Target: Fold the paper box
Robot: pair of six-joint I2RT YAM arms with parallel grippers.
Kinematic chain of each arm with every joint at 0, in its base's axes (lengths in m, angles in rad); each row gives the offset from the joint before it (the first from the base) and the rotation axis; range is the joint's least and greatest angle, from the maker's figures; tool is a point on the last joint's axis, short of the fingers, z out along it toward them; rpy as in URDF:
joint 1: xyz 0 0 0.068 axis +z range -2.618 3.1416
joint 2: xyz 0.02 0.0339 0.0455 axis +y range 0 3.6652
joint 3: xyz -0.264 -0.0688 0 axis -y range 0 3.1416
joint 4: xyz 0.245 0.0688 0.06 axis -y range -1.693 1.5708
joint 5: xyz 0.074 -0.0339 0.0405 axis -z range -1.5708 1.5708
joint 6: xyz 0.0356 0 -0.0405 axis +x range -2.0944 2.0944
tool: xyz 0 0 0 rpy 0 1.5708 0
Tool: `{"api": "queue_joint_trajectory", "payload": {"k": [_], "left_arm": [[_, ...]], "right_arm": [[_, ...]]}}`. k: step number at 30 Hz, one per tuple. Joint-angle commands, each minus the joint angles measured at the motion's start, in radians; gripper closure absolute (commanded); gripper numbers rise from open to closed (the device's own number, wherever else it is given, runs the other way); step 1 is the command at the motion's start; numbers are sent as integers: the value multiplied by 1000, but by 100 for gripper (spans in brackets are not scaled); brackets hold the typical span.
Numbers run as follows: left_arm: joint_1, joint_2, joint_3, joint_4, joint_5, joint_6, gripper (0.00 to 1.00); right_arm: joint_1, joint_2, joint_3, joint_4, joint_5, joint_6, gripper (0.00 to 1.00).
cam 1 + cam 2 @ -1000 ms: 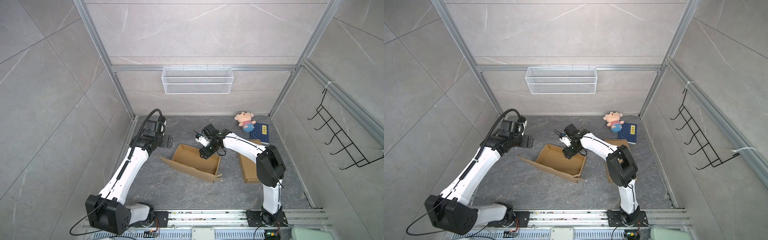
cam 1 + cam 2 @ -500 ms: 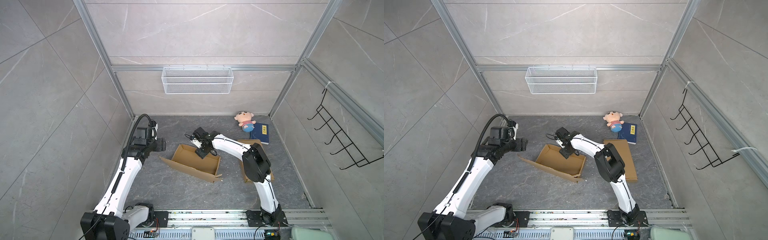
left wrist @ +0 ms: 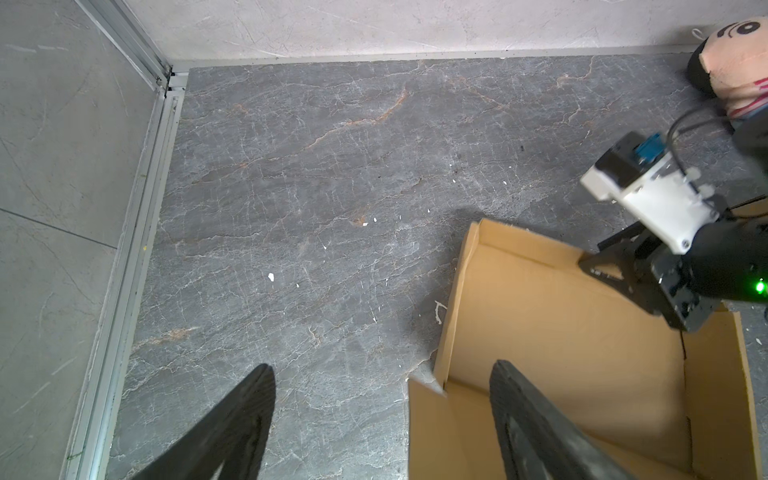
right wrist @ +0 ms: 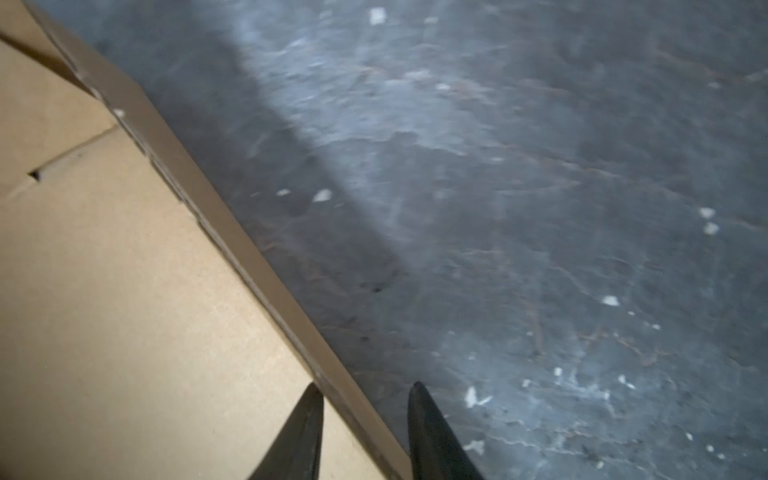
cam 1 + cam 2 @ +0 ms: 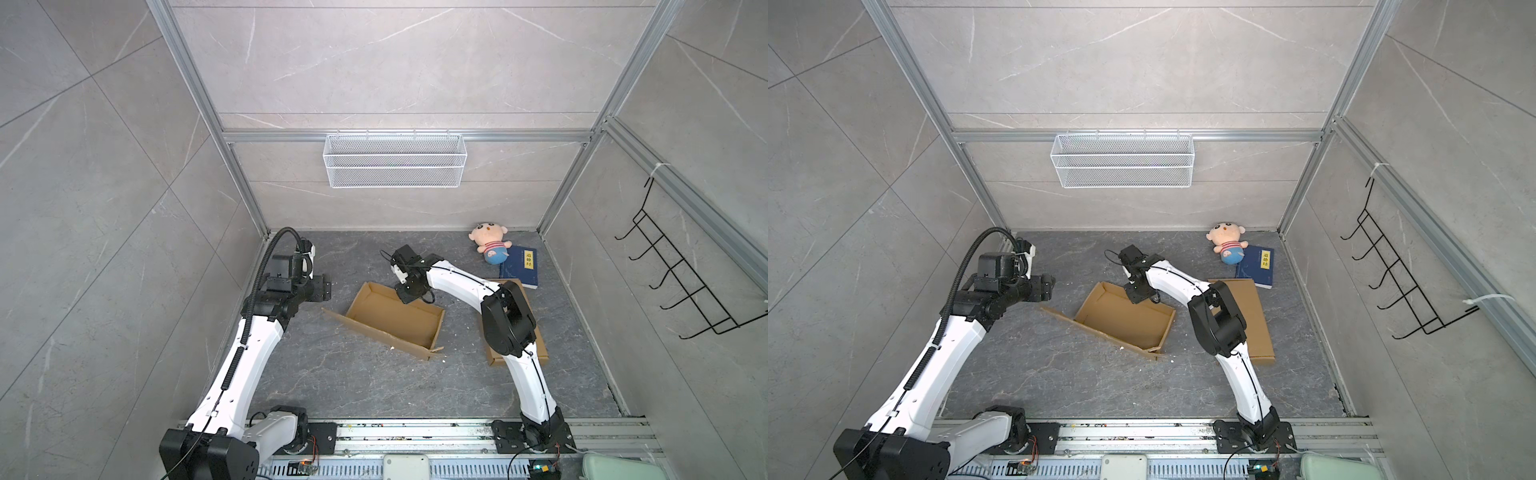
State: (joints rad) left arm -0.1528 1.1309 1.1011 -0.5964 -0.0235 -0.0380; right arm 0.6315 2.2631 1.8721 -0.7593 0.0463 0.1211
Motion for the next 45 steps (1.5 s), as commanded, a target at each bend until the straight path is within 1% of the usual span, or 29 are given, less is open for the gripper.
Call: {"api": "queue_joint_trajectory", "payload": {"k": [1, 3, 6, 9, 14, 20, 22, 25, 28, 30, 33, 35, 37, 39, 42, 45], "left_arm": [[0, -18, 3, 28, 11, -7, 17], [0, -18, 3, 27, 8, -4, 17], [1, -20, 0, 25, 6, 2, 17], [0, -17, -8, 27, 8, -1, 17], [0, -14, -21, 35, 18, -14, 17], [0, -17, -21, 33, 8, -36, 18], [1, -19, -19, 35, 3, -44, 19], [5, -9, -8, 28, -11, -70, 20], [27, 25, 26, -22, -10, -115, 21], [56, 58, 52, -67, -4, -140, 21], [109, 95, 66, -110, 1, -180, 21], [150, 109, 62, -121, 30, -198, 21], [178, 115, 56, -131, 54, -210, 21], [196, 114, 51, -142, 62, -216, 21], [216, 98, 41, -170, 56, -246, 19], [217, 65, 14, -201, 43, -272, 19]], "right_arm": [[-61, 12, -3, 24, -57, 143, 66], [-105, -6, -48, 52, -86, 211, 67], [-164, -55, -159, 135, -139, 307, 67], [-201, -105, -257, 192, -178, 369, 67], [-213, -206, -415, 271, -222, 446, 65], [-209, -327, -632, 401, -286, 595, 63], [-191, -366, -698, 443, -297, 643, 63], [-137, -423, -768, 472, -279, 689, 63], [-49, -479, -825, 478, -234, 733, 63], [30, -508, -848, 464, -202, 753, 63], [122, -529, -871, 481, -221, 771, 62], [155, -535, -863, 454, -247, 750, 61], [164, -558, -857, 410, -254, 707, 59], [160, -595, -837, 338, -224, 636, 56], [132, -640, -751, 199, -138, 457, 52], [59, -641, -654, 121, -103, 265, 49]]}}
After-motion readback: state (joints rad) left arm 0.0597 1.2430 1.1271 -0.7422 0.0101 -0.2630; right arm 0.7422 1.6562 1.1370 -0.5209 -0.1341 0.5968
